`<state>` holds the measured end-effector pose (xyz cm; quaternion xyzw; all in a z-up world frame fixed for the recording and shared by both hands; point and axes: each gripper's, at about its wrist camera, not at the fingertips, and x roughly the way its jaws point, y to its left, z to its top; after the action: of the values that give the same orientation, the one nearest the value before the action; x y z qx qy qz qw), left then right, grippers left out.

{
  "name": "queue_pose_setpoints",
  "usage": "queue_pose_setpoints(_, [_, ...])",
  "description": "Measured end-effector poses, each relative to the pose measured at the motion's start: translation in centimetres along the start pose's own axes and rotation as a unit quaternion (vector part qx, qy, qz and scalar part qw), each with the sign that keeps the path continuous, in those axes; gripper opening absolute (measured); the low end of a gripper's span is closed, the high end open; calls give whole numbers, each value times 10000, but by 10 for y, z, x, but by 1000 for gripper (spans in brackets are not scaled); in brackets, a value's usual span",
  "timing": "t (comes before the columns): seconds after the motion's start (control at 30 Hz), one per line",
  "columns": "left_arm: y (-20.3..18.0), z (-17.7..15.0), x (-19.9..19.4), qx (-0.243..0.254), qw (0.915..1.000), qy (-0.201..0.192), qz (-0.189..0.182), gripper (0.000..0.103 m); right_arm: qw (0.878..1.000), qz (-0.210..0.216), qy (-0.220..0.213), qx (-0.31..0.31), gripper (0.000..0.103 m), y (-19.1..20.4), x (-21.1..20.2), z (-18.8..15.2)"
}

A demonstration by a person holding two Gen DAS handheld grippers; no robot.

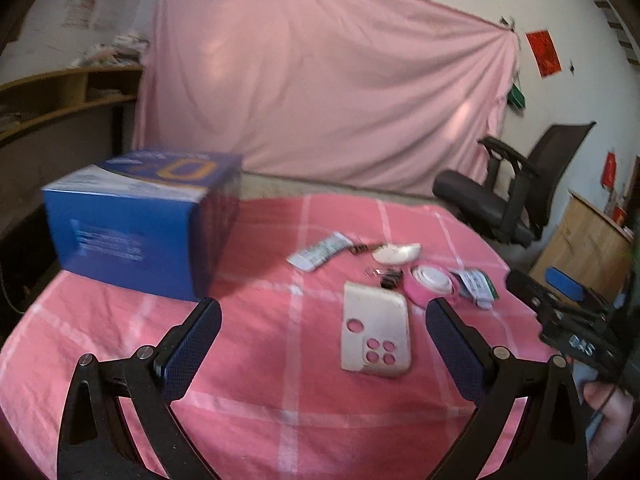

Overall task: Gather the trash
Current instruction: 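Grasp the white phone case with the left tool while the right tool grasps the skin-needle packet, then lift phone case and packet and carry them over the blue bucket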

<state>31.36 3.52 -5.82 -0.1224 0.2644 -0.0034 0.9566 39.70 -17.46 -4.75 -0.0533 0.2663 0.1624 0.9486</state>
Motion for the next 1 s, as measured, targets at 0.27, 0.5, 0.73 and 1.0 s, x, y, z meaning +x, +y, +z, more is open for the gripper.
queue_pose_setpoints(0.27, [-18, 2, 28, 412, 9948, 850, -380, 79, 9965, 78, 826, -84, 99, -1, 39, 1])
queue_pose_setpoints(0.5, [-34, -3, 44, 773, 9877, 1322, -305, 68, 9929, 80, 1181, -120, 92, 0, 59, 2])
queue_pose_setpoints(0.73, [-37, 0, 47, 810, 9872, 1355, -204, 45, 9920, 231, 1242, -28, 74, -1, 58, 0])
queue_pose_setpoints(1.0, [-33, 2, 43, 534, 9903, 1243, -316, 45, 9930, 371, 1119, 106, 74, -6, 43, -5])
